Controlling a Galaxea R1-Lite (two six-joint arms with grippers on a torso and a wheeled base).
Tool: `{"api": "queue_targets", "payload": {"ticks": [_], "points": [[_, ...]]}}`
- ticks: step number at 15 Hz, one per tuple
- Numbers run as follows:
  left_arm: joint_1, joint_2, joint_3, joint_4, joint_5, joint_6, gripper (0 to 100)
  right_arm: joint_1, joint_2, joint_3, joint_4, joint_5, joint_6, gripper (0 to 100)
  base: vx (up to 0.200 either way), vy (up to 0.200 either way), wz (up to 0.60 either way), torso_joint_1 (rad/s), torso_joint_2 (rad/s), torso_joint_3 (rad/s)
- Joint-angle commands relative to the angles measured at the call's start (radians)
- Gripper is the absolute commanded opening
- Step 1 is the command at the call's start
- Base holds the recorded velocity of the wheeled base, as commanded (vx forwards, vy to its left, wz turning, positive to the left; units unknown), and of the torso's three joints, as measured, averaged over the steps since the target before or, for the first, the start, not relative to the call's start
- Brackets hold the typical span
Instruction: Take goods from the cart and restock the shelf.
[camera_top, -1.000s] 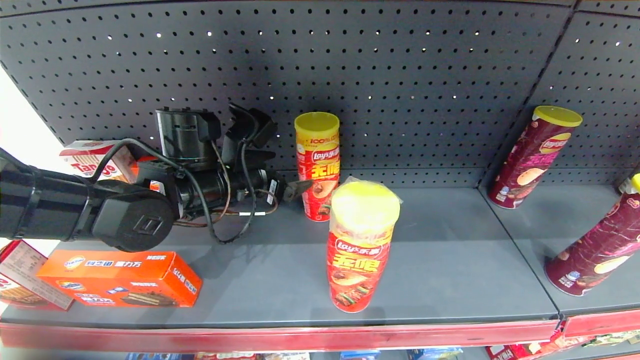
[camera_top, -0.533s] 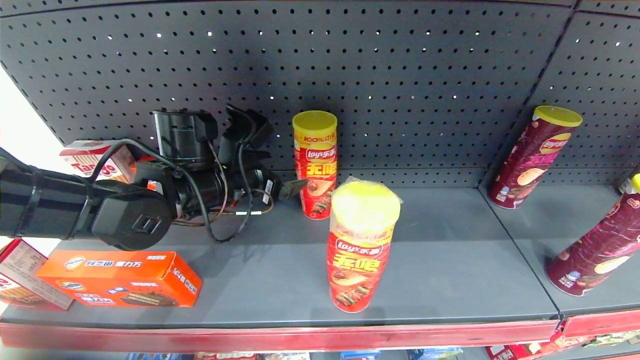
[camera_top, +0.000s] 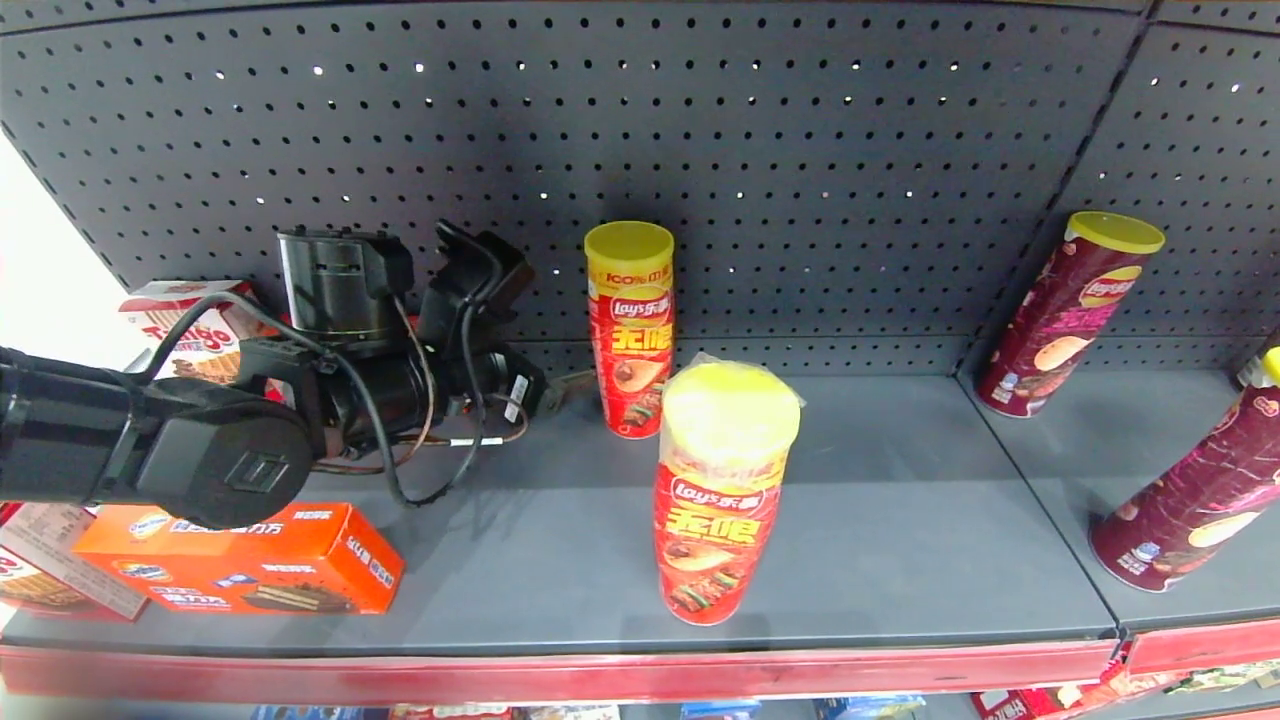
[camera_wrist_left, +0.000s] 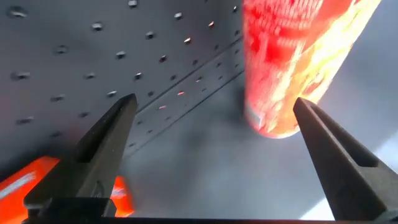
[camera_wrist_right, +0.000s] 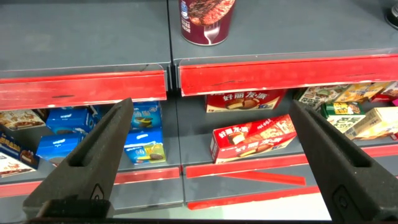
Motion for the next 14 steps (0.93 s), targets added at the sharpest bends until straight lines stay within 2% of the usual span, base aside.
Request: {"api": "queue_targets", "payload": {"ticks": [1,5,10,14], "points": [[0.0,-0.019,0.025,-0.014,0.042,0.052,100,0.0,0.001,0.0,0.0,0.0,0.0,100,0.0,0.0,0.0,0.0,0.0,0.0],[-0.008,0.032,0.001,-0.032,0.125,0.063,100,0.0,0.001,0.0,0.0,0.0,0.0,100,0.0,0.0,0.0,0.0,0.0,0.0],[-0.014,0.093,-0.058,-0.032,0.131,0.054,100,0.0,0.001,0.0,0.0,0.0,0.0,100,0.0,0.0,0.0,0.0,0.0,0.0],[-0.045,0.116,-0.094,-0.032,0.131,0.049,100,0.0,0.001,0.0,0.0,0.0,0.0,100,0.0,0.0,0.0,0.0,0.0,0.0]]}}
